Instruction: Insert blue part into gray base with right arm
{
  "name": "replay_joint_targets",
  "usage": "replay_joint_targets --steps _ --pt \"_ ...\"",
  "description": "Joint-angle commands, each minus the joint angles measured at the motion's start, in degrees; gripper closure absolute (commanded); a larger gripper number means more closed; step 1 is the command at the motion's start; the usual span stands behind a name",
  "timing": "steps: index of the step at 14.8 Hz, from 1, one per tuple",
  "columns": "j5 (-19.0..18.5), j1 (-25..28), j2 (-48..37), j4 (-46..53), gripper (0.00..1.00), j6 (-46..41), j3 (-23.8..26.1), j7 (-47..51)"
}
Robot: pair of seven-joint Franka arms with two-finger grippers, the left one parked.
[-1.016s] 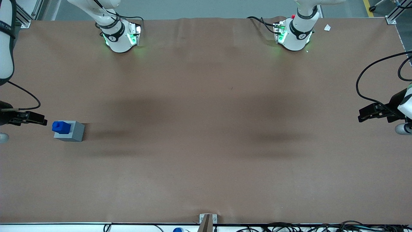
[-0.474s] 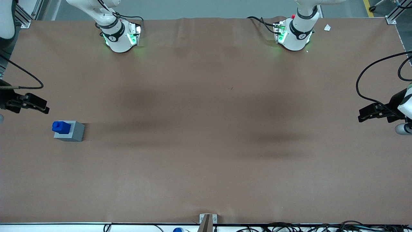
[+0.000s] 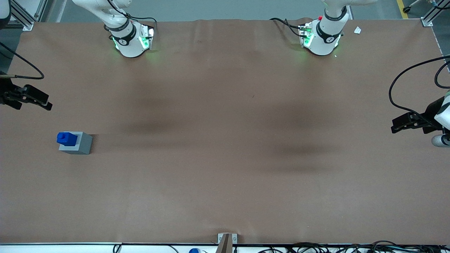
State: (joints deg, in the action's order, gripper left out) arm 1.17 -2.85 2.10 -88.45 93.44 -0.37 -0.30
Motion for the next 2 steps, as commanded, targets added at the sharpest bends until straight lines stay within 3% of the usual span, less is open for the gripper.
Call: replay_joint_targets --steps 1,2 --pt "0.1 -0.1 -1.6 -1.2 0.00 0.9 0.4 0.5" --pt "0.1 -0.1 -1.6 -1.0 0.00 0.9 0.4 0.4"
